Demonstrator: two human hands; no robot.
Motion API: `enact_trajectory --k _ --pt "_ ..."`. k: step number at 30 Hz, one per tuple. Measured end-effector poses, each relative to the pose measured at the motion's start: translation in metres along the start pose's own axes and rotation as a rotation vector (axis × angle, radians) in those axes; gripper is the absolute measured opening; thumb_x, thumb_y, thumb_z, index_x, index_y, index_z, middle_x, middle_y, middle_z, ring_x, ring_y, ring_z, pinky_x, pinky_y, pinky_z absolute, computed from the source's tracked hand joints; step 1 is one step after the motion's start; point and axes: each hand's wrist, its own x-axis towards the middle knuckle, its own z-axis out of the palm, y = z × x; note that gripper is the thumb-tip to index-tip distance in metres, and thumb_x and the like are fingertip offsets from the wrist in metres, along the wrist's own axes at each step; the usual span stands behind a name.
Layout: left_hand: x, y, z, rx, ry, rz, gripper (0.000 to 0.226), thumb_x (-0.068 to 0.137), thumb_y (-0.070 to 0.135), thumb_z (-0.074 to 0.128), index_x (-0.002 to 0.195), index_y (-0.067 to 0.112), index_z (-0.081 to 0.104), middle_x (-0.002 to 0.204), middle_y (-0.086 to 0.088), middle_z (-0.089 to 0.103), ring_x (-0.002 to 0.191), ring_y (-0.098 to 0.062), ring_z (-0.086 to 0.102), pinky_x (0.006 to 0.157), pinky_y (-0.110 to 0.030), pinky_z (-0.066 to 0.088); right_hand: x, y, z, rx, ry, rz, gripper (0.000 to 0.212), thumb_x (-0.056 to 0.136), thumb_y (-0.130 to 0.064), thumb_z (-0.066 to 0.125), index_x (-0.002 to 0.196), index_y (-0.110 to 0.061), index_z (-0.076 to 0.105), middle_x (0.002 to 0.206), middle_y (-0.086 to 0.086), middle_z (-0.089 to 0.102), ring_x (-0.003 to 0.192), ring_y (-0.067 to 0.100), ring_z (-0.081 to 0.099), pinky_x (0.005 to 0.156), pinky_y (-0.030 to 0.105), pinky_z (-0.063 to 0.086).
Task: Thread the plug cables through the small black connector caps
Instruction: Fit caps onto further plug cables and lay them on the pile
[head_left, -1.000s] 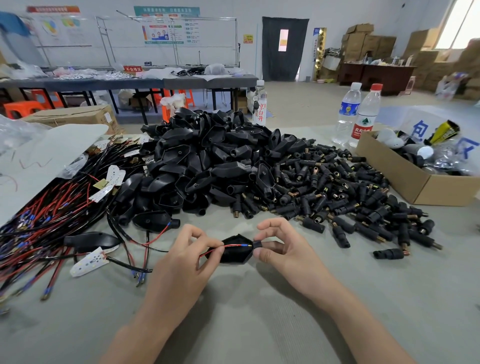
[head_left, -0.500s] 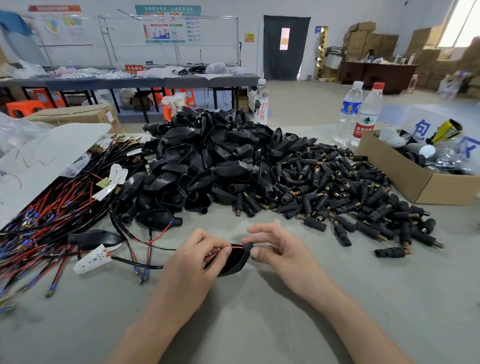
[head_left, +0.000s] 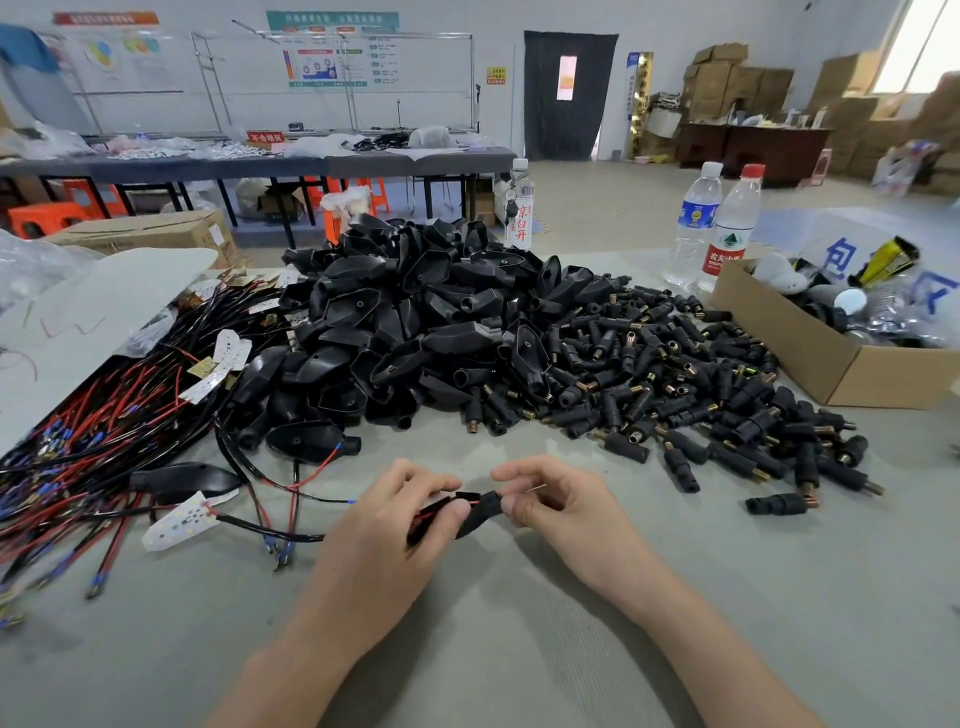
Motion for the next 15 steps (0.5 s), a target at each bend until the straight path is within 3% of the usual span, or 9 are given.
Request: enact_trajectory --k 3,5,11,15 --pt "-0.001 -0.001 0.001 0.07 -0.107 0.075 0.049 0.09 0.06 0.049 0.124 0.027 0.065 0.121 0.014 0.051 0.108 -0.007 0.054 0.091 -0.029 0.047 0.0 -0.001 0.0 0.008 -0.011 -0.002 0.031 0.092 -0.007 0.068 0.096 -0.036 0.074 0.091 -0.008 0.072 0.092 0.021 0.067 0.085 0.027 0.054" --pt "-0.001 -0.002 0.001 0.11 -0.166 0.096 0.05 0.091 0.06 0.048 0.127 0.029 0.062 0.123 0.014 0.053 0.109 -0.008 0.054 0.094 -0.033 0.046 0.0 -0.001 0.001 0.022 -0.019 -0.002 0.032 0.092 -0.006 0.067 0.096 -0.037 0.074 0.091 -0.007 0.072 0.094 0.022 0.066 0.087 0.027 0.054" --pt "0.001 -0.003 -0.002 0.18 -0.084 0.113 0.035 0.094 0.05 0.046 0.116 0.03 0.064 0.101 0.019 0.06 0.092 -0.009 0.058 0.081 -0.035 0.048 0.004 -0.002 -0.003 0.043 0.028 0.0 0.036 0.094 -0.003 0.064 0.096 -0.038 0.074 0.089 -0.01 0.069 0.087 0.011 0.064 0.084 0.019 0.049" --pt "0.002 -0.004 -0.005 0.231 -0.031 0.086 0.029 0.094 0.04 0.063 0.121 0.029 0.066 0.103 0.015 0.062 0.087 -0.014 0.061 0.076 -0.033 0.05 0.005 -0.002 -0.01 0.083 0.11 -0.03 0.038 0.094 0.0 0.063 0.099 -0.037 0.071 0.084 -0.008 0.068 0.084 0.01 0.062 0.084 0.022 0.049"
